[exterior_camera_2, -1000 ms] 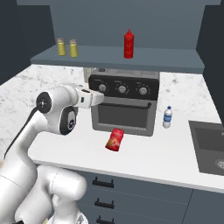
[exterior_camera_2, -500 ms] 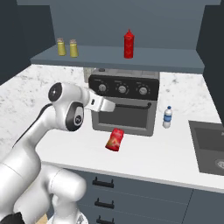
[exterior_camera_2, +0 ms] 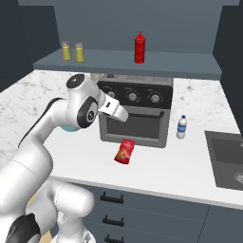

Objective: Put the shaker and condiment bottle from the counter next to their counterparts in the cabinet.

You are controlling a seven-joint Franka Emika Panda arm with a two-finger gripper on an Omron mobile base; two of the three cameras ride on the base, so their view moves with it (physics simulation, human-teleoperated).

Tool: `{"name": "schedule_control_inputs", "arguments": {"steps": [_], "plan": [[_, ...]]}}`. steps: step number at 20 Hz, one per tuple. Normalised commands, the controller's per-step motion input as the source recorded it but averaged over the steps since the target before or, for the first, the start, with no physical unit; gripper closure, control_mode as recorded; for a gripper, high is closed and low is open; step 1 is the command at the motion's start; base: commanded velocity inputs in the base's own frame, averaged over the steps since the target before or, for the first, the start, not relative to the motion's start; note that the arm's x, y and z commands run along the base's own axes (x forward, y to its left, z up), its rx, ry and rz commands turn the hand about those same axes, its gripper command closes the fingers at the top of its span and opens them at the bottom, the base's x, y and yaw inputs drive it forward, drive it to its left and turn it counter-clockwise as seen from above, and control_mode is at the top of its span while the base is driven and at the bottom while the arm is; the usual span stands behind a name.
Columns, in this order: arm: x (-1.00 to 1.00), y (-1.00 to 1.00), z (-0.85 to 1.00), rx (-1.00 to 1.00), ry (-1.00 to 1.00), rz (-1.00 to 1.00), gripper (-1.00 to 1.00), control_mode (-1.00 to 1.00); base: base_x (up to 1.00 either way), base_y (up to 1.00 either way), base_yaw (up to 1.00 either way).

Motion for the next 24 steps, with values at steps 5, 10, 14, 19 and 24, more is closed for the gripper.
{"name": "schedule_control_inputs", "arguments": {"steps": [5,10,14,19,24], "plan": [[0.0,-0.1,-0.53,0.0,0.03,0.07,-1.0,-1.0,0.0,0.0,0.0],[0.0,-0.09,-0.52,-0.01,-0.1,0.04,-1.0,-1.0,0.0,0.0,0.0],[0.0,-0.03,-0.47,0.0,-0.11,0.04,-1.0,-1.0,0.0,0.0,0.0],[-0.03,0.0,-0.4,0.01,-0.11,0.08,-1.0,-1.0,0.0,0.0,0.0],[0.0,-0.01,-0.2,0.0,-0.01,0.03,-1.0,-1.0,0.0,0.0,0.0]]}}
